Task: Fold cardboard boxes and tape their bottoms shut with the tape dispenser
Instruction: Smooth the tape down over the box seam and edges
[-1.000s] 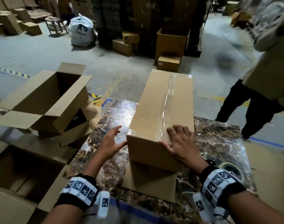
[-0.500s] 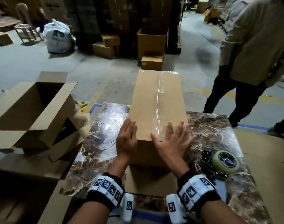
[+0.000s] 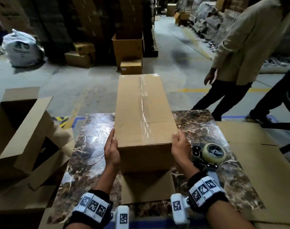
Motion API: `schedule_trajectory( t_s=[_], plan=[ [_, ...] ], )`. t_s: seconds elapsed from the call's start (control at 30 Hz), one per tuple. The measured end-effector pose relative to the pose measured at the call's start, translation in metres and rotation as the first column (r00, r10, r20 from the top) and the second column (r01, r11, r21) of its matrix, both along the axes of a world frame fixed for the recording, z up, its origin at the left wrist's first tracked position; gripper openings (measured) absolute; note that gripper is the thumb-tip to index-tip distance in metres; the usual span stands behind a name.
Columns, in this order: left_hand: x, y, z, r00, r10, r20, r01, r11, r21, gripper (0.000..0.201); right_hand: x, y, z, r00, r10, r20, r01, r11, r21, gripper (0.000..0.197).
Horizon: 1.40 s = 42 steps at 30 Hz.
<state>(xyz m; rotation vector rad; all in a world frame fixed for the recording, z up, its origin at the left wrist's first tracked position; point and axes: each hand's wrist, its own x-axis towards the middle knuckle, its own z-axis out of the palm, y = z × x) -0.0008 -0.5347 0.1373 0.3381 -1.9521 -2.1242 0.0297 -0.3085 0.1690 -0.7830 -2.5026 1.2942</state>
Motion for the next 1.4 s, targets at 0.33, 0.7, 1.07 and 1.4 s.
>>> schedule_trajectory(
  t_s=[0.33,0.7,1.07,1.4],
  plan=[
    [-0.004,-0.002,0.013,0.772,-0.592,-0.231,-0.083,0.265,-0.961,0.058,-0.01,-0.065,0.002,0.826,0.562,0.047,-0.438,0.586,0.682,0.052],
    [-0.019,-0.031,0.007,0.66,-0.745,-0.094,-0.146,-0.005,-0.989,0.05,-0.001,0.035,-0.014,0.74,0.61,0.284,-0.574,0.354,0.738,0.063],
    [-0.016,0.01,0.037,0.872,-0.459,-0.172,0.063,0.453,-0.889,0.049,-0.018,-0.018,0.013,0.927,0.373,-0.037,-0.276,0.746,0.606,0.037],
    [-0.018,0.014,0.036,0.929,-0.163,0.334,0.358,0.156,-0.921,0.077,-0.009,-0.004,-0.017,0.97,0.233,0.074,-0.225,0.735,0.64,0.067]
  ],
)
